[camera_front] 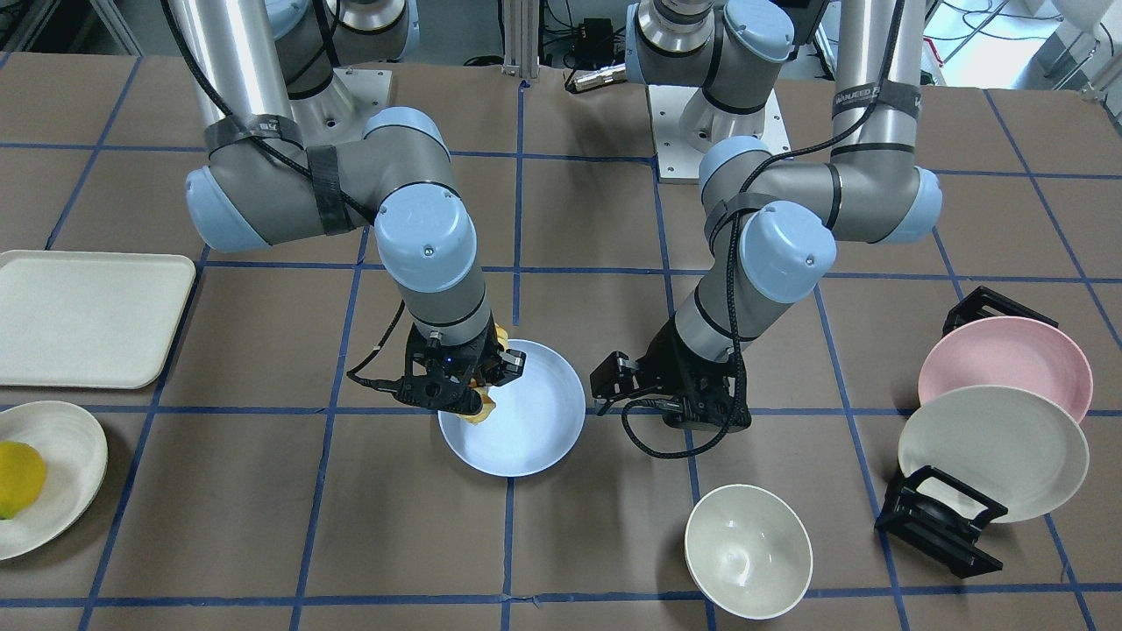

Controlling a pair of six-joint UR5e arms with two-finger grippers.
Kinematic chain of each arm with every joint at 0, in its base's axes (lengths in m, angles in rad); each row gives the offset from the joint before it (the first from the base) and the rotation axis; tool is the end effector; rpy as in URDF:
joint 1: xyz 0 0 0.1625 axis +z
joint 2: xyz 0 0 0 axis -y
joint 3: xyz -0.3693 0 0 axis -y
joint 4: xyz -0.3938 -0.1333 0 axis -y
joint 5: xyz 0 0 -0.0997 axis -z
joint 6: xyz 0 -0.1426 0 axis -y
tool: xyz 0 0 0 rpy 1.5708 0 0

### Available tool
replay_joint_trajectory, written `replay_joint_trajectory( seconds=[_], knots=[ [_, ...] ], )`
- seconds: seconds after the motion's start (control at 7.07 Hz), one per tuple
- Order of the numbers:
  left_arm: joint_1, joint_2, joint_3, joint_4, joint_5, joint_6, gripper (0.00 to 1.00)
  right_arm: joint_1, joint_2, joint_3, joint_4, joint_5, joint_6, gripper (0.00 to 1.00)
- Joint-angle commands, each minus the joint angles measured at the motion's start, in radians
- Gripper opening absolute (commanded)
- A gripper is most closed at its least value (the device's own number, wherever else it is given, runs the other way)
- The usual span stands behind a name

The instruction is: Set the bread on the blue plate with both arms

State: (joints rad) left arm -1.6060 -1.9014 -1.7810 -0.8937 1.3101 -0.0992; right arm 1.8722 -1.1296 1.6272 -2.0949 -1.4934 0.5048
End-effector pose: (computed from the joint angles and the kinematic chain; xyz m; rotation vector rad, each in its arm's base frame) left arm -0.1902 -0.5686 0.1861 0.0661 -2.8671 0.1700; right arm 0.3181 -0.5370 0.1690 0.3091 3.0443 0.0092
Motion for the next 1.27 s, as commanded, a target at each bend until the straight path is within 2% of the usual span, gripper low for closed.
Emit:
replay_joint_trajectory(
  seconds=[0.0, 0.14, 0.28, 0.42, 0.57, 1.13],
  knots=[
    [0.003, 0.114, 0.069, -0.143, 0.158, -0.005, 1.0, 0.03, 0.062, -0.042, -0.005, 0.002, 0.015, 0.0],
    [0.003, 0.173, 0.095, -0.28, 0.167, -0.005, 1.0, 0.047, 0.088, -0.061, -0.017, 0.002, 0.017, 0.0],
    [0.003, 0.227, 0.165, -0.453, 0.17, -0.007, 1.0, 0.047, 0.097, -0.061, -0.017, 0.002, 0.015, 0.18],
    [0.0, 0.258, 0.228, -0.608, 0.173, -0.017, 1.0, 0.047, 0.099, -0.058, -0.019, -0.002, 0.011, 0.9],
    [-0.003, 0.292, 0.226, -0.634, 0.232, -0.034, 1.0, 0.047, 0.099, -0.058, -0.027, -0.002, 0.015, 1.0],
    [-0.009, 0.304, 0.23, -0.631, 0.238, -0.02, 1.0, 0.028, 0.08, -0.061, -0.016, -0.002, -0.002, 1.0]
  ],
)
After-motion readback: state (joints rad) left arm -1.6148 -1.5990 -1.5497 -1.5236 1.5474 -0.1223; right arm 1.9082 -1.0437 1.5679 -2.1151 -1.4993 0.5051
